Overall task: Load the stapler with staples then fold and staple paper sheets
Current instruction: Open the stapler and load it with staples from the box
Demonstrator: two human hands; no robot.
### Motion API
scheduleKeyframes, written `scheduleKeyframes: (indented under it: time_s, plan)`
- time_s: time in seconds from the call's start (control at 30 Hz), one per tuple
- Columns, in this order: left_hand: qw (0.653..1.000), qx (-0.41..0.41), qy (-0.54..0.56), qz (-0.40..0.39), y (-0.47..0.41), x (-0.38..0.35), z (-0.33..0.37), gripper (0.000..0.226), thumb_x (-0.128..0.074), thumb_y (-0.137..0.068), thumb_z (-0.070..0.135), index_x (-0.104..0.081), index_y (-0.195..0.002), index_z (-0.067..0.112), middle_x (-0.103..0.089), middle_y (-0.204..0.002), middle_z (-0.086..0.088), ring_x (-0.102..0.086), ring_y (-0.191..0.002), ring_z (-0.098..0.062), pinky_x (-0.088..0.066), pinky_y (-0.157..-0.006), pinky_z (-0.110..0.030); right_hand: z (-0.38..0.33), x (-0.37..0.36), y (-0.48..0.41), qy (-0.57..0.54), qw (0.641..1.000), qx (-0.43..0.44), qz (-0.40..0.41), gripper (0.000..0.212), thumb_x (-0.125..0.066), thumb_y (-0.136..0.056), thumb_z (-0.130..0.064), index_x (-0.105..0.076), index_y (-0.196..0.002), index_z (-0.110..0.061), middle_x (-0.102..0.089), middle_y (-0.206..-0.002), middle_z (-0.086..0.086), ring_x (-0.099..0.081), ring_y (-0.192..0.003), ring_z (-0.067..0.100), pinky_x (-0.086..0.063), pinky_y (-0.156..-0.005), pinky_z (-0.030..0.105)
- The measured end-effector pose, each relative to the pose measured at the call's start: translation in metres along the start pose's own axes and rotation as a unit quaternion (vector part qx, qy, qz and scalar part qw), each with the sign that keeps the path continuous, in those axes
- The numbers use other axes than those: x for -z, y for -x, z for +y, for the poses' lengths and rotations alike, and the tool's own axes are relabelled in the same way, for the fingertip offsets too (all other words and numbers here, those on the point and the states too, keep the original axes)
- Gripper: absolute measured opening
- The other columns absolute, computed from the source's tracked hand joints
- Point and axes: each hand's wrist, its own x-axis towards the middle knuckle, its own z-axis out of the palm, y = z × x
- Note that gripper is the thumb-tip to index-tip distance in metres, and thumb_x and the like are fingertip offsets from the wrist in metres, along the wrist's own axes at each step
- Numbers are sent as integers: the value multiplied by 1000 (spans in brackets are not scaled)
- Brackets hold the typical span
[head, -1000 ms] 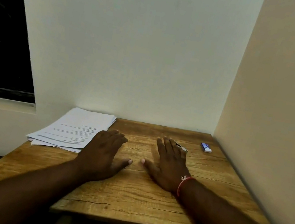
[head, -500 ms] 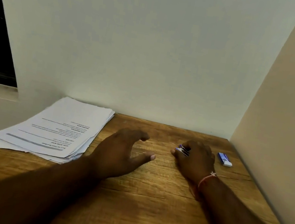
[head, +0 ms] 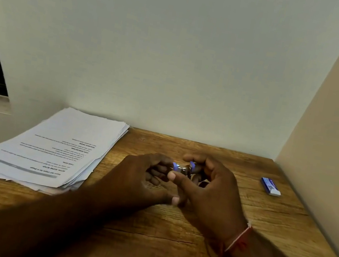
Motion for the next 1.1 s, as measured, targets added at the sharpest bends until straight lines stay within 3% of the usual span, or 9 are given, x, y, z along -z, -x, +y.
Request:
scheduleKeyframes:
  time_s: [0.07, 0.2, 0.33, 0.43, 0.6, 0.73, 0.93, 1.03, 1.1]
  plan:
    - [1000, -11, 1, 9, 1, 1, 2, 61, -105, -73, 39, -77, -127, 38, -82, -111, 20, -80, -104, -6, -68, -91, -30, 0, -3, 1, -11, 1000, 2, -2, 28, -94, -82, -40, -78, -105, -40, -77, -97, -11, -74, -87, 8, -65, -73, 24]
    - [999, -25, 13, 43, 2, 1, 3, 35, -99, -84, 27, -81, -113, 33, -85, -99, 8, -83, -91, -14, -70, -85, -42, -2, -1, 2, -48, 999, 0, -24, 24, -92, -87, -30, -80, -107, -34, -79, -88, 3, -77, -74, 24, -68, -68, 43]
    - [996, -42, 49, 54, 2, 1, 1, 21, -94, -90, 26, -79, -104, 30, -81, -93, -1, -79, -85, -25, -66, -77, -44, -2, 2, 3, -85, 995, 21, -54, 17, -84, -96, -24, -79, -112, -28, -82, -88, 4, -79, -69, 19, -67, -68, 33]
    - [997, -42, 46, 54, 2, 1, 2, 19, -91, -92, 27, -78, -106, 30, -80, -93, 1, -77, -84, -25, -64, -74, -41, 1, 2, 2, -76, 995, 30, -61, 15, -81, -98, -29, -79, -113, -29, -82, -91, 2, -80, -74, 18, -68, -72, 36]
    - [993, -19, 92, 65, -1, -1, 0, 16, -89, -93, 33, -77, -102, 27, -83, -97, -4, -82, -91, -26, -66, -88, -51, 2, 3, 1, -109, 991, 23, -73, 8, -77, -101, -23, -79, -108, -18, -81, -93, 7, -79, -75, 23, -68, -70, 36]
    - [986, 12, 147, 72, -4, 3, -3, 16, -87, -97, 20, -76, -107, 16, -85, -100, -9, -86, -94, -26, -69, -95, -51, 5, 5, -3, -146, 987, -30, -59, 5, -76, -101, -13, -78, -105, -12, -81, -90, 13, -79, -75, 23, -67, -69, 31]
    - [969, 49, 228, 86, -6, 10, -8, 19, -80, -101, 9, -71, -113, -1, -86, -103, -16, -86, -100, -31, -70, -93, -44, 19, 16, -15, -19, 996, -54, -63, 4, -84, -95, -21, -84, -93, -24, -82, -90, -5, -77, -83, 8, -59, -68, 16]
    - [957, 67, 264, 96, -7, 11, -10, 25, -79, -101, 10, -68, -116, -7, -86, -104, -18, -85, -105, -34, -70, -91, -42, 25, 20, -18, 45, 994, -55, -81, 3, -88, -91, -27, -85, -89, -27, -82, -86, -11, -75, -83, 3, -57, -71, 21]
    - [953, 72, 276, 99, -7, 11, -12, 25, -79, -101, 10, -68, -116, -7, -86, -106, -18, -85, -107, -35, -68, -97, -49, 25, 21, -18, 83, 992, -52, -82, 5, -90, -89, -28, -85, -87, -29, -81, -85, -13, -72, -83, 1, -60, -73, 24]
